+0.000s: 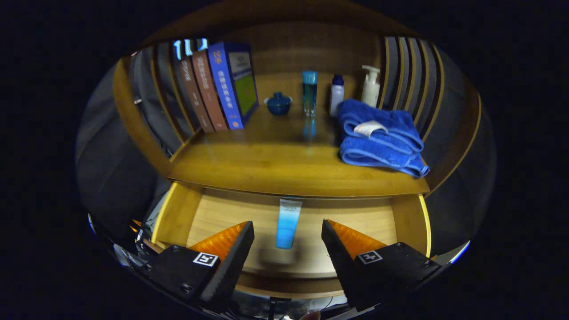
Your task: Pull open the drawer, take out the items inside it, and place them on the countertop above the cabinet.
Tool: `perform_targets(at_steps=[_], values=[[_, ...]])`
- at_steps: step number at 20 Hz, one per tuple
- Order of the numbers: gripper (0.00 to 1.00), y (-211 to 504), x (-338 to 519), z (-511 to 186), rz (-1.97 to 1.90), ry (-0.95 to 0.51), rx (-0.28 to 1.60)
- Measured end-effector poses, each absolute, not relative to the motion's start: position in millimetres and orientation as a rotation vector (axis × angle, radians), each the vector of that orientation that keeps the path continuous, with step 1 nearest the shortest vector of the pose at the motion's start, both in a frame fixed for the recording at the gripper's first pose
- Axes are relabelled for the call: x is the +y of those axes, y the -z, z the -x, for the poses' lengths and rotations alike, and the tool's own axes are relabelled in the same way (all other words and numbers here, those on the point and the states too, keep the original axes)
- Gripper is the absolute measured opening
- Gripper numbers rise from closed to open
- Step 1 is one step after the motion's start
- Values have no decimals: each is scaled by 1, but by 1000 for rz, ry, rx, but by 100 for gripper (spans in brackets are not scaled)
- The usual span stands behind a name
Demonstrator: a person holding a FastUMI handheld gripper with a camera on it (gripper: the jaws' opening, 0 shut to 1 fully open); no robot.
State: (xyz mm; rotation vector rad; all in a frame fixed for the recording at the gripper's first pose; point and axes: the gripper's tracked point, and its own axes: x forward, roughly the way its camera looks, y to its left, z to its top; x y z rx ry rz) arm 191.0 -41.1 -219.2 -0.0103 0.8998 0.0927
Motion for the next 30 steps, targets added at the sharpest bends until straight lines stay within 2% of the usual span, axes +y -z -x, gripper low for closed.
perform_targets(at_steps=[6,13,19,24,30], values=[[96,285,-38,-195,33,-61,1122],[95,328,-29,-214,56,-11,1218],[63,339,-36,-213,81,27,1312],[36,338,-27,-215,-34,0,1303],[35,301,-15,-180,-80,-97,1307]])
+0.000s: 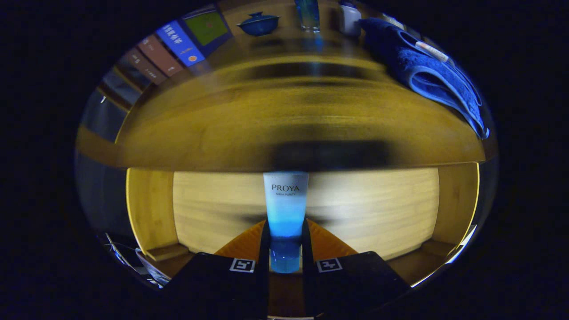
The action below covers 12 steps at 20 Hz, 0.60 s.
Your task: Pull open the drawer, take out the items inside it, and place them on the countertop above the cabinet.
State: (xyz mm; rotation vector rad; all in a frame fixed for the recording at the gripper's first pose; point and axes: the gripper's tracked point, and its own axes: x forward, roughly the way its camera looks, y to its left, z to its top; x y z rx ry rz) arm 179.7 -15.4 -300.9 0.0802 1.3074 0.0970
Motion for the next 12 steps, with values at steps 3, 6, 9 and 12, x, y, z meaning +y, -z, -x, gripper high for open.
perform_targets(at_steps=[3,6,9,12], values=[[35,277,-16,-170,-90,-122,1273],[35,247,-17,-165,-118,-144,1236],[35,214,-19,-171,-136,-167,1195],[35,179,-24,-190,-143,-165,1141]])
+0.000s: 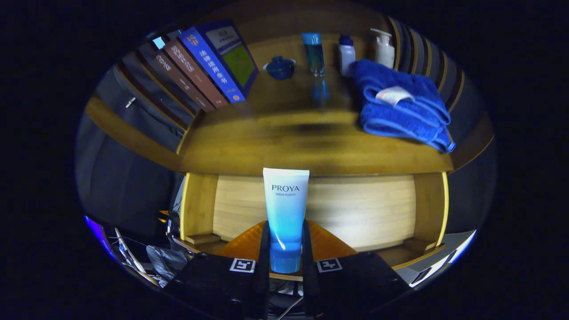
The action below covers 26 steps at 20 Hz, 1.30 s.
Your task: Pull open the drawer, take out the items inside it, and place them on the countertop above the cabinet.
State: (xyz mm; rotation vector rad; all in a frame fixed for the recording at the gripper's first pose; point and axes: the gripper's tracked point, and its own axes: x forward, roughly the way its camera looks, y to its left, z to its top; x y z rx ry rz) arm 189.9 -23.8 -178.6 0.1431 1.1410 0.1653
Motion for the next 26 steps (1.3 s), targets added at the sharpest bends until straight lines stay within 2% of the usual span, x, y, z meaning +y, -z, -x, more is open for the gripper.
perform_targets(at_steps=[4,12,16,19,26], values=[[35,165,-42,-239,-98,-98,1104],[35,210,-33,-312,-13,-2,1153],[42,218,-27,-327,25,25,1148],[51,221,-26,-327,42,35,1153],[100,207,-14,-316,26,-29,1105]])
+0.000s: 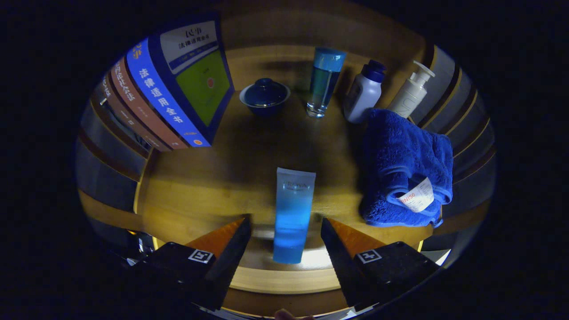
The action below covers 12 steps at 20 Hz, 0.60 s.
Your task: Pull open the drawer, take out the items inside it, and place them on the countertop above the cabinet.
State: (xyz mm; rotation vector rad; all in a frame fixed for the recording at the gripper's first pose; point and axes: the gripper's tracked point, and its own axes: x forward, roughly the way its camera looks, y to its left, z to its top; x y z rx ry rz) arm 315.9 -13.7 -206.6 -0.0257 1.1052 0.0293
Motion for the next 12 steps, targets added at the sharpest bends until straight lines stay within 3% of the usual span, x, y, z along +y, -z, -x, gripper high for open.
perform_targets(at_steps=[12], values=[[99,86,2,-255,-40,-144,649]])
